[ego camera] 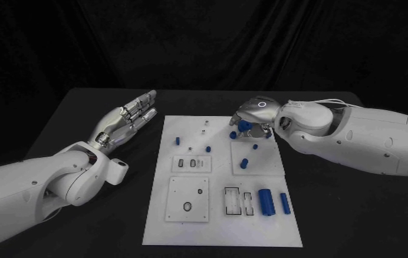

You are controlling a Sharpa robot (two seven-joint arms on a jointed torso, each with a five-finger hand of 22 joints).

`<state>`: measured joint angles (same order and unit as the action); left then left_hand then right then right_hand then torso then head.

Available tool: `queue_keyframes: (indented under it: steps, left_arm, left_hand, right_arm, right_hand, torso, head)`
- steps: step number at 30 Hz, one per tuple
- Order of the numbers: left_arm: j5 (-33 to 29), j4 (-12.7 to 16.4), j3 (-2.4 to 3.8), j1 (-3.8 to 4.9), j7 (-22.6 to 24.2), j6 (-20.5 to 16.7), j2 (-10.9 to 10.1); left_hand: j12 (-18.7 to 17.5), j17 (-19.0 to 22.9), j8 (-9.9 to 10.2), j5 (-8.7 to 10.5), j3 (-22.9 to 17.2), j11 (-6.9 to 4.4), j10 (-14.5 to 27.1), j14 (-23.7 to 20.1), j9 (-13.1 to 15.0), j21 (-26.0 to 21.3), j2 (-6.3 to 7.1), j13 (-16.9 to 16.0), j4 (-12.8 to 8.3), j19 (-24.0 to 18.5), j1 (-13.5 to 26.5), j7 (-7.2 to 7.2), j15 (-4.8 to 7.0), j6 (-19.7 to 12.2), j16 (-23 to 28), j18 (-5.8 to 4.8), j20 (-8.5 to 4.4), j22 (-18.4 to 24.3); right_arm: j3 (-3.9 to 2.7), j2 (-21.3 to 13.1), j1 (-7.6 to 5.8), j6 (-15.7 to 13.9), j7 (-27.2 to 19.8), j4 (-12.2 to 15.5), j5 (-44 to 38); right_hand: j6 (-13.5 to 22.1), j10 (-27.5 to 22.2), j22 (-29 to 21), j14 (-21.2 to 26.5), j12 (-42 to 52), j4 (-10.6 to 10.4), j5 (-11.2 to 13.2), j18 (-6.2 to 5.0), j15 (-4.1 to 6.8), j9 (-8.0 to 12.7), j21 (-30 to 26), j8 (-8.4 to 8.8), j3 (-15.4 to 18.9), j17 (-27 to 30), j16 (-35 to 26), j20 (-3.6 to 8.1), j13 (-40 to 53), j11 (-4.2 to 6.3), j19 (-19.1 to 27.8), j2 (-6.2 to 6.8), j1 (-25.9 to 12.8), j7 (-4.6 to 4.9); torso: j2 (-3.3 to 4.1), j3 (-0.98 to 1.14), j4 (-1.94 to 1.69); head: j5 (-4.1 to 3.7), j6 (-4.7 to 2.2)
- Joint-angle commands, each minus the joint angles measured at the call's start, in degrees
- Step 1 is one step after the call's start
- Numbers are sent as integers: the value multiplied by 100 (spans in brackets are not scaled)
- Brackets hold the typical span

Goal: Assemble the parts on the task board

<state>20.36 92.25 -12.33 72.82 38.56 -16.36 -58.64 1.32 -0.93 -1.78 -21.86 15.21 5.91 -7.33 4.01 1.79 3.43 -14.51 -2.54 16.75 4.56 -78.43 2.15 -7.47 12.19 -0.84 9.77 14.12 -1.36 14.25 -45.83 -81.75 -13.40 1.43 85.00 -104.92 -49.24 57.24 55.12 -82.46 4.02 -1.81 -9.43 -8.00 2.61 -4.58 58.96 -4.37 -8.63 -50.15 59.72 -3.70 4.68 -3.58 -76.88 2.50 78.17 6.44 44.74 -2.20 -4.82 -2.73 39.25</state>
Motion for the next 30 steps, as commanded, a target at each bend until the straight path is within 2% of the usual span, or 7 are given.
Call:
queue_keyframes:
  steps: [1,3,6,10,20,30]
  left_arm:
    - [21,13,4,15,277,134,18]
    - [21,14,4,14,270,147,24]
    - [21,4,4,14,256,166,29]
    - [21,-10,4,14,242,185,30]
    - [21,-42,4,14,215,230,48]
    - [21,-104,3,13,166,282,79]
  left_hand:
    - [1,9,-24,-43,-37,-28,29,-39,2,-17,-20,6,-6,-30,-72,9,5,35,0,67,19,7]
    - [2,8,-23,-60,-41,-26,31,-36,2,-16,-27,6,-7,-29,-79,13,4,37,-1,68,21,7]
    - [2,9,-22,-99,-48,-22,36,-39,2,-15,-34,5,-12,-29,-97,19,3,41,-1,68,22,7]
    - [3,9,-22,-139,-56,-26,39,-43,3,-15,-39,4,-14,-30,-118,30,-1,50,0,68,24,7]
    - [4,7,-26,-220,-73,-30,40,-37,6,-3,-37,0,-23,-16,-175,53,-10,76,-3,69,38,2]
    - [3,8,-26,-317,-100,-37,49,-40,7,5,-32,-1,-33,-7,-254,98,-22,90,-3,69,62,0]
  right_arm:
    - [-4,8,39,-63,-101,-21,-73]
    - [-4,21,66,-73,-135,-43,-73]
    - [-4,40,99,-80,-183,-74,-73]
    - [-4,82,137,-72,-241,-132,-73]
    - [-4,151,207,-133,-353,-228,-10]
    - [-4,203,239,-182,-424,-278,9]
  right_hand:
    - [-55,12,22,-19,-29,3,-54,90,-25,9,45,28,-40,6,-23,-2,-13,-32,32,-5,72,8]
    - [-86,27,74,-13,-27,8,-174,93,-39,25,75,35,-87,22,-31,-18,-37,-56,54,-6,96,25]
    - [-188,105,186,-14,-25,13,-566,91,-62,49,137,34,-266,9,-10,-38,-80,-84,96,-4,141,53]
    - [-249,122,248,-6,-32,-13,-726,91,-65,60,165,39,-404,11,-5,-47,-93,-89,124,9,124,55]
    - [-326,193,302,-1,-22,-82,-722,90,-73,64,182,39,-577,4,10,-56,-93,-102,154,-3,71,83]
    - [-386,266,419,-5,-30,-188,-334,93,-77,69,229,50,-771,-21,47,-65,-96,-98,172,78,-9,98]
  torso:
    - [7,3,1]
    - [-5,6,-2]
    - [-6,5,1]
    - [-4,6,-1]
    - [-5,3,3]
    - [-1,0,1]
  head:
    - [-4,14]
    - [-1,29]
    - [6,37]
    - [6,42]
    - [13,56]
    - [-5,76]
